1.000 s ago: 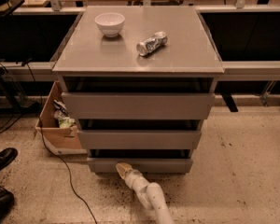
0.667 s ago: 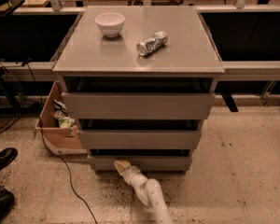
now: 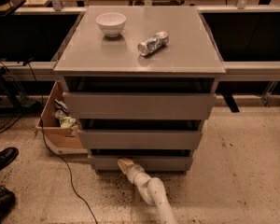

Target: Close bottom drawer

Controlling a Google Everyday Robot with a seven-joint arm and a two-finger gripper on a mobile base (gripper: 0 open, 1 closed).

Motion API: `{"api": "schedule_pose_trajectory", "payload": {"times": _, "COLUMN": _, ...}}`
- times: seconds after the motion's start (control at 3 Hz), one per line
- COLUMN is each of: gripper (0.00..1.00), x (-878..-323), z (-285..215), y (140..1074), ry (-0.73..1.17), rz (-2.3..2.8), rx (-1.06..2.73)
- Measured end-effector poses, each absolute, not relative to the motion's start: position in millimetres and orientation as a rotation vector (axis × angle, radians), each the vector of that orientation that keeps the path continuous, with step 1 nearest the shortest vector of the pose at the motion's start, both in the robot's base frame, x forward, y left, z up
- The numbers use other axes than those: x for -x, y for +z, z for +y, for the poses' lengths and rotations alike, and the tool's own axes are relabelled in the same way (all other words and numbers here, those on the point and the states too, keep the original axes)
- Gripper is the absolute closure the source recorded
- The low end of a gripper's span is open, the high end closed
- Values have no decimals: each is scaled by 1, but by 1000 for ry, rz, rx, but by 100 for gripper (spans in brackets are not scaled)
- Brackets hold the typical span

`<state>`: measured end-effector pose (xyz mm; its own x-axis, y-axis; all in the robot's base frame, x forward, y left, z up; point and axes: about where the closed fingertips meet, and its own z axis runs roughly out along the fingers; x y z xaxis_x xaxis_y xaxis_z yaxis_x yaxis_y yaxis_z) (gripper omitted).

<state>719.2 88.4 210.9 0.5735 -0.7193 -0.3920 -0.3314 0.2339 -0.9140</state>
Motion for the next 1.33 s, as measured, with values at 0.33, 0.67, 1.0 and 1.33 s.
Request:
{"api": "schedule_pose_trajectory", "payload": {"times": 0.33, "gripper": 100, "x": -716, "z": 89, "y": 210, "ry": -335, "rz": 994, "rx": 1369}}
{"api": "schedule_pose_trajectory", "payload": {"times": 0.67, "gripper": 100, "x": -694, "z": 74, "y": 202, "ry": -304, "rz": 1015, "rx": 1433}}
{"api": "schedule_pose_trajectory", "payload": {"times": 1.0, "gripper": 100, "x": -697, "z": -8, "y": 239, "ry": -480, "rz": 1015, "rx": 1541}}
{"api": "schedule_pose_trajectory", "payload": {"times": 1.33, "gripper": 100, "x": -692, "z": -61, "y": 294, "ry": -609, "rz": 999, "rx": 1594}}
